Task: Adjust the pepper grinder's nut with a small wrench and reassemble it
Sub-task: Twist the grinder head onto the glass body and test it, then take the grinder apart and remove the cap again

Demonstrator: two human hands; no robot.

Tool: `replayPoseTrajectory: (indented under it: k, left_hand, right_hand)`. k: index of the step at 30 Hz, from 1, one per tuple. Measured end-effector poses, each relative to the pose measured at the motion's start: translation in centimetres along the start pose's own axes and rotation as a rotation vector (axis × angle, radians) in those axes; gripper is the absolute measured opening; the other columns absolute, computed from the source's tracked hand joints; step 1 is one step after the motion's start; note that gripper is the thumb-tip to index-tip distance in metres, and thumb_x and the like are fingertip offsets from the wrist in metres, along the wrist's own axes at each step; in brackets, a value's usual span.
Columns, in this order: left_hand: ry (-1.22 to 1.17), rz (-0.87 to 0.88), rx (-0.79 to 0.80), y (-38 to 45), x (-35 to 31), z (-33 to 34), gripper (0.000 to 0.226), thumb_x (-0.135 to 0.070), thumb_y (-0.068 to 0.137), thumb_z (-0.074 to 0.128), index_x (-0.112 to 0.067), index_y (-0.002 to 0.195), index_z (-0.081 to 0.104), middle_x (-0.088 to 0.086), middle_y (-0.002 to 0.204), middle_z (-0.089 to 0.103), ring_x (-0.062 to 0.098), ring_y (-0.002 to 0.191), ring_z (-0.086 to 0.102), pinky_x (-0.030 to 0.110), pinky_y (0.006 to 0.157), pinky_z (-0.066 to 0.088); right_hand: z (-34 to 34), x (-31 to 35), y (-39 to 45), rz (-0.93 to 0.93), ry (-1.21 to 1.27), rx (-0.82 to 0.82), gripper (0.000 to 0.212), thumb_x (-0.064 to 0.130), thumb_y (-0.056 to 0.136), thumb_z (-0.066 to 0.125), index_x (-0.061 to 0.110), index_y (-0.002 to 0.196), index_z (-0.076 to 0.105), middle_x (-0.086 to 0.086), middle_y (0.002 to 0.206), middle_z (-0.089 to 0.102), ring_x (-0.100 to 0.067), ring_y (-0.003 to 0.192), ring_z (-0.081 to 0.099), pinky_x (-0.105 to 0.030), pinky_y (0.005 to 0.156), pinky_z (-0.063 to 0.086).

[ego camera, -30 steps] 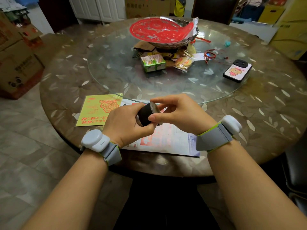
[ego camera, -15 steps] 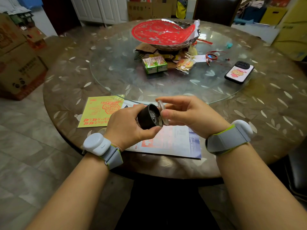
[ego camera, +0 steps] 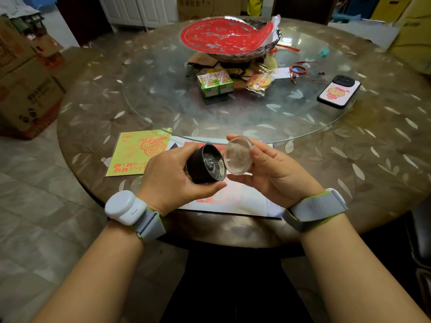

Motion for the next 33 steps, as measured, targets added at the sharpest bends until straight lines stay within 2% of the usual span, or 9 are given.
replayPoseTrajectory:
  k: [3, 7, 12, 15, 19, 22, 24, 29, 33]
  left_hand:
    - [0.139, 0.03, 0.071, 0.4, 0.2, 0.5, 0.062, -0.078, 0.059, 0.061, -0.032, 0.101, 0.061, -0.012, 0.079, 0.064, 0.018, 0.073, 0.062, 0.029, 0.058, 0.046]
    - [0.329, 0.055, 0.183, 1.2, 0.6, 1.5, 0.059, -0.079, 0.059, 0.055, -0.027, 0.087, 0.055, -0.009, 0.07, 0.06, 0.024, 0.069, 0.061, 0.028, 0.054, 0.035]
    - [0.383, 0.117, 0.307, 2.7, 1.4, 3.2, 0.06, -0.081, 0.061, 0.043, -0.028, 0.088, 0.055, -0.006, 0.078, 0.067, 0.023, 0.074, 0.063, 0.03, 0.056, 0.041]
    - [0.415, 0.142, 0.333, 4.6, 1.5, 4.1, 0.062, -0.082, 0.062, 0.048, -0.031, 0.097, 0.058, -0.009, 0.086, 0.07, 0.022, 0.081, 0.065, 0.029, 0.059, 0.042]
    - [0.426, 0.117, 0.379, 6.7, 1.8, 5.4, 0.055, -0.076, 0.065, 0.062, -0.029, 0.092, 0.056, -0.006, 0.084, 0.069, 0.024, 0.077, 0.063, 0.029, 0.056, 0.037]
    - [0.446, 0.123, 0.399, 7.4, 1.7, 5.8, 0.056, -0.08, 0.065, 0.059, -0.029, 0.088, 0.053, -0.007, 0.08, 0.065, 0.022, 0.072, 0.061, 0.031, 0.055, 0.041]
    - [0.471, 0.141, 0.406, 7.7, 1.3, 5.9, 0.055, -0.079, 0.064, 0.059, -0.03, 0.086, 0.053, -0.007, 0.077, 0.064, 0.021, 0.069, 0.06, 0.029, 0.054, 0.037]
    - [0.603, 0.22, 0.43, 9.2, 1.3, 6.6, 0.054, -0.078, 0.064, 0.056, -0.028, 0.084, 0.053, -0.005, 0.073, 0.063, 0.024, 0.064, 0.06, 0.028, 0.05, 0.025]
    - [0.721, 0.32, 0.466, 9.7, 0.9, 6.9, 0.053, -0.076, 0.067, 0.058, -0.028, 0.089, 0.059, -0.005, 0.073, 0.064, 0.022, 0.061, 0.059, 0.025, 0.05, 0.028]
  right_hand:
    - [-0.7, -0.7, 0.1, -0.028, -0.003, -0.078, 0.063, 0.042, 0.07, 0.076, 0.021, 0.127, 0.061, -0.008, 0.117, 0.064, -0.022, 0.102, 0.059, -0.041, 0.092, 0.049]
    - [-1.9, -1.1, 0.4, -0.063, -0.126, -0.218, 0.053, 0.028, 0.073, 0.075, 0.022, 0.123, 0.061, 0.0, 0.106, 0.07, -0.018, 0.096, 0.063, -0.041, 0.092, 0.049]
    - [-4.1, -2.3, 1.2, -0.068, -0.257, -0.303, 0.047, 0.006, 0.083, 0.067, 0.013, 0.128, 0.057, -0.004, 0.107, 0.069, -0.007, 0.088, 0.066, -0.021, 0.076, 0.052]
    - [-5.7, -2.5, 1.9, -0.07, -0.282, -0.344, 0.048, 0.008, 0.082, 0.071, 0.017, 0.127, 0.058, -0.005, 0.111, 0.068, -0.011, 0.09, 0.066, -0.026, 0.078, 0.052]
    - [-7.5, -2.8, 2.3, -0.108, -0.358, -0.357, 0.053, 0.011, 0.077, 0.076, 0.025, 0.125, 0.058, -0.001, 0.116, 0.066, -0.012, 0.095, 0.066, -0.026, 0.082, 0.051]
    - [-7.6, -2.9, 2.2, -0.148, -0.424, -0.338, 0.056, 0.018, 0.075, 0.076, 0.03, 0.126, 0.057, 0.002, 0.117, 0.066, -0.014, 0.104, 0.065, -0.033, 0.09, 0.053]
    - [-7.5, -3.0, 2.2, -0.163, -0.454, -0.341, 0.058, 0.02, 0.073, 0.075, 0.03, 0.127, 0.057, 0.003, 0.118, 0.066, -0.015, 0.106, 0.064, -0.038, 0.094, 0.053]
    - [-7.9, -3.1, 2.4, -0.173, -0.481, -0.366, 0.059, 0.022, 0.072, 0.075, 0.031, 0.127, 0.057, 0.005, 0.12, 0.064, -0.016, 0.107, 0.065, -0.041, 0.091, 0.054]
    - [-7.9, -3.1, 2.4, -0.183, -0.492, -0.397, 0.059, 0.023, 0.071, 0.075, 0.033, 0.126, 0.057, 0.004, 0.12, 0.064, -0.017, 0.106, 0.064, -0.041, 0.089, 0.055]
Point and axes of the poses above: each hand's wrist, its own y-axis towards the middle knuckle, its own z-axis out of the palm, x = y × z, the point moved 2 cm from there along y, towards the middle knuckle
